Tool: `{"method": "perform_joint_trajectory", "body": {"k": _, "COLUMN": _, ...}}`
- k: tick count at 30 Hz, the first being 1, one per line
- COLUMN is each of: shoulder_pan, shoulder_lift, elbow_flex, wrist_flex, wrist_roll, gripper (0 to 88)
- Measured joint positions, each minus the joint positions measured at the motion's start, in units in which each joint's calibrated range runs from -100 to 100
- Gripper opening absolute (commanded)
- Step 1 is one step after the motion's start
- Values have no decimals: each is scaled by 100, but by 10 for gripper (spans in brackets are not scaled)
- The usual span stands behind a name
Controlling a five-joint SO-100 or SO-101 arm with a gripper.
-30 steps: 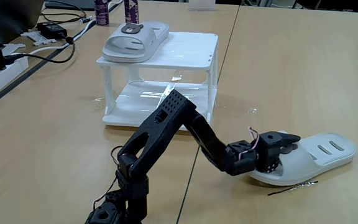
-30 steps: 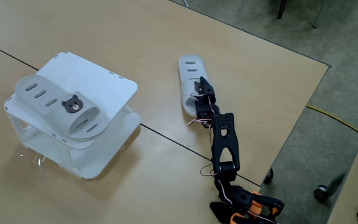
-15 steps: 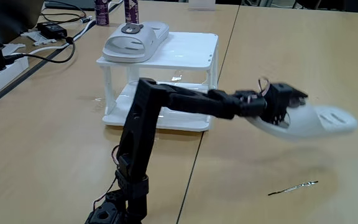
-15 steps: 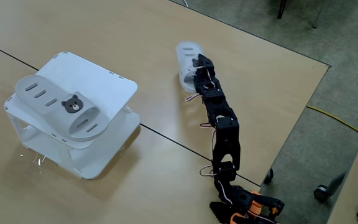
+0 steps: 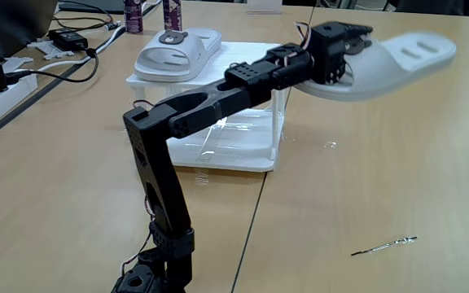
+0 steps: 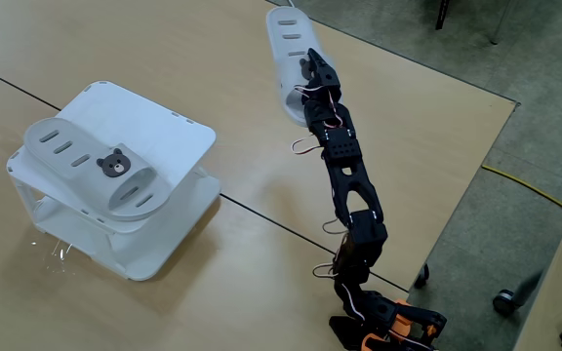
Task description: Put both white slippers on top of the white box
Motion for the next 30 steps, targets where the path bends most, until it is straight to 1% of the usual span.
{"method": "perform_joint_trajectory", "body": {"k": 3, "shoulder_pan": -397, "shoulder_lift": -247, "elbow_flex": -198, "wrist_flex": 326, "wrist_roll": 0, "gripper": 8}}
{"method": "perform_joint_trajectory", "body": {"k": 14, "shoulder_pan": -2509, "shoulder_lift": -388, "elbow_flex": -323, "wrist_flex": 326, "wrist_roll": 0, "gripper": 8}}
{"method": "perform_joint_trajectory", "body": {"k": 18, "shoulder_pan": -2787, "shoulder_lift": -256, "elbow_flex": -737, "wrist_flex": 326, "wrist_roll": 0, "gripper": 8}}
{"method": "perform_joint_trajectory", "body": {"k": 22, "shoulder_pan": -3094, "shoulder_lift": 239, "elbow_flex": -1285, "wrist_flex": 326, "wrist_roll": 0, "gripper": 8}}
{"method": "perform_joint_trajectory", "body": {"k": 30, "shoulder_pan": -3273, "shoulder_lift": 1262, "elbow_flex": -2174, "wrist_flex": 326, "wrist_roll": 0, "gripper": 8}}
